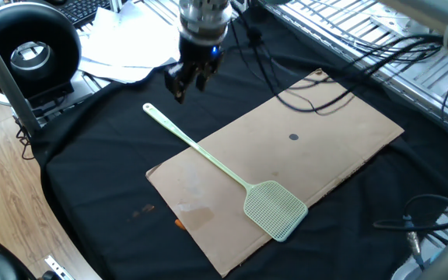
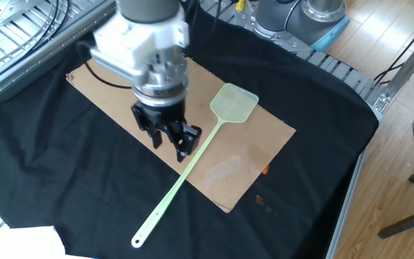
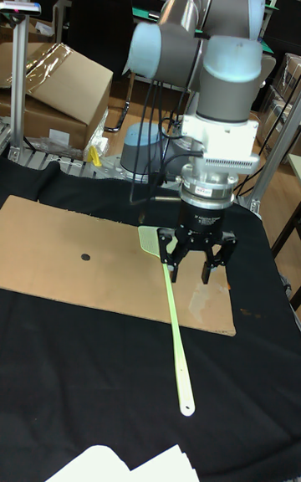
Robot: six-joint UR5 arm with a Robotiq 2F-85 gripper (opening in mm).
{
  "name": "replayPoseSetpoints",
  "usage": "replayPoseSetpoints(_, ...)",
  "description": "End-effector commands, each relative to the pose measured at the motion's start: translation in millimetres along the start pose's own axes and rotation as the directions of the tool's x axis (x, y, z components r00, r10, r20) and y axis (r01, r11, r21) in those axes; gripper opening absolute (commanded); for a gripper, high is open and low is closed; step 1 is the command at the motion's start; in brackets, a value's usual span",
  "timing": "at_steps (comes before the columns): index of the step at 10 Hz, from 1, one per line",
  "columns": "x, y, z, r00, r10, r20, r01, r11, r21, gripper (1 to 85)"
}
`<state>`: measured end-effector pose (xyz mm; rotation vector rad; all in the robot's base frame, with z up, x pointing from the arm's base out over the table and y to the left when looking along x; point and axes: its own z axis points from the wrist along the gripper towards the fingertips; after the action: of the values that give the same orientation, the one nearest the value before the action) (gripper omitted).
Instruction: Swat with a flyswatter
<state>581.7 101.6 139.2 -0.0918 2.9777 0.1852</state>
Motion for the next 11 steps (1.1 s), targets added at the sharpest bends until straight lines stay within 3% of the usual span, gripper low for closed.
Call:
replayPoseSetpoints(1,9.0,6.0,13.0,0.999,0.047,0.008,-0.047,0.999,-0.003,53.7)
replayPoseSetpoints(5,8.0,5.3,12.2,0.996,0.082,0.016,-0.082,0.997,-0.005,48.7)
replayPoseSetpoints(7,10.0,-2.4,12.2,0.996,0.082,0.019,-0.082,0.997,0.016,45.3)
replayPoseSetpoints(8,7.4,-1.9,15.5,0.996,0.082,0.034,-0.083,0.997,0.011,45.3)
replayPoseSetpoints(11,12.1,4.5,15.8,0.992,0.128,0.02,-0.128,0.992,-0.007,42.0)
